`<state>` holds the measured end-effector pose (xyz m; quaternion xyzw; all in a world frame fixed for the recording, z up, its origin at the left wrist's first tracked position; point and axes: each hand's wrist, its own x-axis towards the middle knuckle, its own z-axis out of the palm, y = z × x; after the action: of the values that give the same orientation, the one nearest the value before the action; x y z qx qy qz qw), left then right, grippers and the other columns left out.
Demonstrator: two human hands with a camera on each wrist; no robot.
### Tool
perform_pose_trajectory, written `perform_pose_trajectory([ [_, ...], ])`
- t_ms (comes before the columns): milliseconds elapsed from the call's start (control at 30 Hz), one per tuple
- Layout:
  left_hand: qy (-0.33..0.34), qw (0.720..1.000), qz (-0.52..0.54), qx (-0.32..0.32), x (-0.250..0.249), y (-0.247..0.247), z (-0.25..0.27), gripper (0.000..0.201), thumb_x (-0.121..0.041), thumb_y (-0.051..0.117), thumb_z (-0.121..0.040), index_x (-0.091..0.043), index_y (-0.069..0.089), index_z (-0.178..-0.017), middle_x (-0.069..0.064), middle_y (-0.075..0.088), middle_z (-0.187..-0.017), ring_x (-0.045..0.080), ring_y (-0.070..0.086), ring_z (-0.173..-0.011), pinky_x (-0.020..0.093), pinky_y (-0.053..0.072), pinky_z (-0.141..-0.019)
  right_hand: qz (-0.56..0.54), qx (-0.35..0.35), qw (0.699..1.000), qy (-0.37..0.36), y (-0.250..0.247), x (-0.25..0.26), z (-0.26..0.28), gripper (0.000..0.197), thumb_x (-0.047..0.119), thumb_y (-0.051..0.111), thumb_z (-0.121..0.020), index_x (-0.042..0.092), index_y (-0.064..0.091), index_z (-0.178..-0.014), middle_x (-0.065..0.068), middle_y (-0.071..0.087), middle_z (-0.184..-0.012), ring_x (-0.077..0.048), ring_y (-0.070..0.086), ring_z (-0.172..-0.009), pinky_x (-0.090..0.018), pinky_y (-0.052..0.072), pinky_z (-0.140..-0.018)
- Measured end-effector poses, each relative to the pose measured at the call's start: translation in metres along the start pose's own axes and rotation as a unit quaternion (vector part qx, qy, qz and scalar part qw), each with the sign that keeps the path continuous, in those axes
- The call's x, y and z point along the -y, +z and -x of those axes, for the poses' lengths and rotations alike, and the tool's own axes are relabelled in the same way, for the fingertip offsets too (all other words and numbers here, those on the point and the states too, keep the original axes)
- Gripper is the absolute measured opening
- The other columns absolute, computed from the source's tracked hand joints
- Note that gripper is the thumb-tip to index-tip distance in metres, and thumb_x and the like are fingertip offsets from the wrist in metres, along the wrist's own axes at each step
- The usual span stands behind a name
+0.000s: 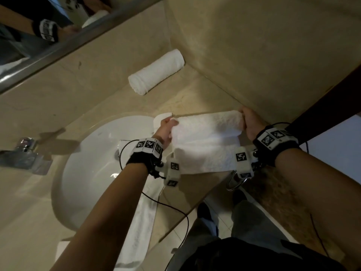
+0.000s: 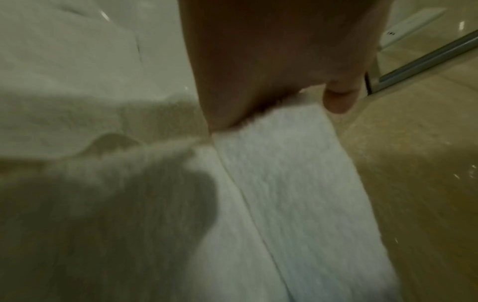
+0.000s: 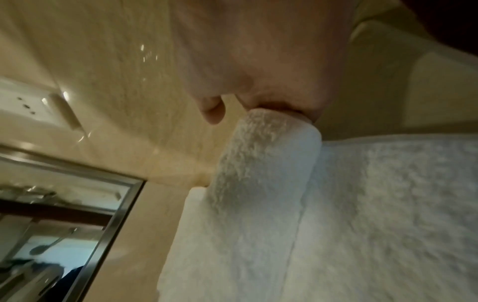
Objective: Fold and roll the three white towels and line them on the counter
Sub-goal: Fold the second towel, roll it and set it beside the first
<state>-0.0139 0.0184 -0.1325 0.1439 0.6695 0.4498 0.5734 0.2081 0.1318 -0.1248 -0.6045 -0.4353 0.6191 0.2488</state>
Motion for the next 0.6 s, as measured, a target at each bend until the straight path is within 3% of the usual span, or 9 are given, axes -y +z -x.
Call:
perform_pose_trajectory([
  [100, -0.018, 0.995, 0.065, -0.067, 0.006, 0.009, -0.009, 0.063, -0.047, 0.053, -0.077, -0.016, 0.049, -0.132, 0.008, 0.053, -0.134, 0.025, 0.05, -0.12, 0.04, 0.039, -0.105, -0.045, 0.029, 0.998, 0.036, 0.011, 0.0, 0.007, 0.025, 0.027, 0.043, -0.093, 0.016, 0.06, -0.078, -0.003, 0.062, -0.085, -0.02, 0.058, -0.081, -0.028, 0.045, -0.066],
  [167, 0.011, 0.994, 0.06, -0.092, 0.018, 0.01, -0.026, 0.073, -0.054, 0.053, -0.069, -0.018, 0.049, -0.133, 0.005, 0.05, -0.138, 0.024, 0.045, -0.127, 0.043, 0.03, -0.112, -0.023, 0.039, 0.999, 0.029, 0.02, 0.0, 0.011, 0.03, 0.024, 0.04, -0.096, 0.006, 0.061, -0.108, -0.008, 0.059, -0.111, -0.022, 0.057, -0.096, -0.031, 0.046, -0.08],
  [200, 0.024, 0.995, 0.049, -0.082, 0.016, 0.011, -0.022, 0.073, -0.053, 0.053, -0.07, -0.016, 0.049, -0.133, 0.003, 0.048, -0.139, 0.021, 0.044, -0.128, 0.041, 0.027, -0.114, 0.003, 0.035, 0.999, 0.012, 0.024, 0.001, 0.012, 0.038, 0.021, 0.039, -0.096, 0.005, 0.051, -0.128, -0.006, 0.052, -0.12, -0.021, 0.051, -0.108, -0.032, 0.043, -0.09],
  [267, 0.065, 0.995, 0.019, -0.074, -0.002, 0.024, 0.002, 0.053, -0.038, 0.043, -0.09, -0.009, 0.045, -0.135, 0.0, 0.042, -0.138, 0.015, 0.037, -0.127, 0.032, 0.021, -0.114, 0.063, 0.027, 0.997, -0.035, 0.031, 0.007, 0.01, 0.05, 0.014, 0.037, -0.096, 0.011, 0.029, -0.146, -0.007, 0.041, -0.136, -0.019, 0.039, -0.128, -0.029, 0.032, -0.103],
  [367, 0.059, 0.994, 0.019, -0.089, -0.004, 0.023, 0.005, 0.045, -0.032, 0.033, -0.099, -0.014, 0.04, -0.14, 0.004, 0.037, -0.146, 0.02, 0.03, -0.136, 0.035, 0.018, -0.116, 0.088, 0.032, 0.993, -0.068, 0.035, 0.019, 0.007, 0.056, 0.006, 0.037, -0.094, 0.012, 0.024, -0.148, -0.009, 0.042, -0.142, -0.025, 0.043, -0.127, -0.021, 0.036, -0.095],
  [433, 0.047, 0.994, 0.022, -0.093, -0.001, 0.017, -0.003, 0.052, -0.043, 0.041, -0.093, -0.017, 0.042, -0.138, 0.003, 0.039, -0.146, 0.023, 0.033, -0.136, 0.042, 0.021, -0.116, 0.097, 0.008, 0.994, -0.044, 0.033, 0.017, 0.003, 0.058, 0.005, 0.039, -0.091, 0.015, 0.026, -0.147, -0.012, 0.054, -0.113, -0.027, 0.056, -0.089, -0.02, 0.044, -0.067],
  [467, 0.041, 0.995, 0.012, -0.09, 0.0, 0.014, -0.007, 0.059, -0.048, 0.046, -0.087, -0.018, 0.043, -0.137, 0.004, 0.041, -0.144, 0.025, 0.037, -0.133, 0.044, 0.025, -0.115, 0.108, -0.017, 0.994, -0.017, 0.031, 0.012, 0.002, 0.058, 0.009, 0.041, -0.09, 0.015, 0.028, -0.145, -0.01, 0.053, -0.109, -0.026, 0.054, -0.081, -0.024, 0.044, -0.063],
  [533, 0.025, 0.993, -0.015, -0.113, -0.004, 0.012, -0.007, 0.073, -0.053, 0.053, -0.076, -0.015, 0.039, -0.137, 0.007, 0.046, -0.138, 0.028, 0.044, -0.126, 0.047, 0.034, -0.109, 0.116, -0.083, 0.989, 0.023, 0.028, 0.0, -0.001, 0.056, 0.022, 0.051, -0.084, 0.009, 0.038, -0.137, -0.011, 0.053, -0.12, -0.026, 0.055, -0.094, -0.033, 0.046, -0.074],
  [600, -0.003, 0.983, -0.062, -0.175, -0.012, 0.008, -0.004, 0.084, -0.056, 0.059, -0.068, -0.013, 0.034, -0.136, 0.005, 0.047, -0.127, 0.029, 0.048, -0.117, 0.047, 0.041, -0.102, 0.136, -0.136, 0.981, 0.023, 0.025, -0.007, -0.002, 0.048, 0.032, 0.06, -0.078, 0.003, 0.054, -0.115, -0.014, 0.059, -0.114, -0.026, 0.058, -0.095, -0.035, 0.046, -0.075],
])
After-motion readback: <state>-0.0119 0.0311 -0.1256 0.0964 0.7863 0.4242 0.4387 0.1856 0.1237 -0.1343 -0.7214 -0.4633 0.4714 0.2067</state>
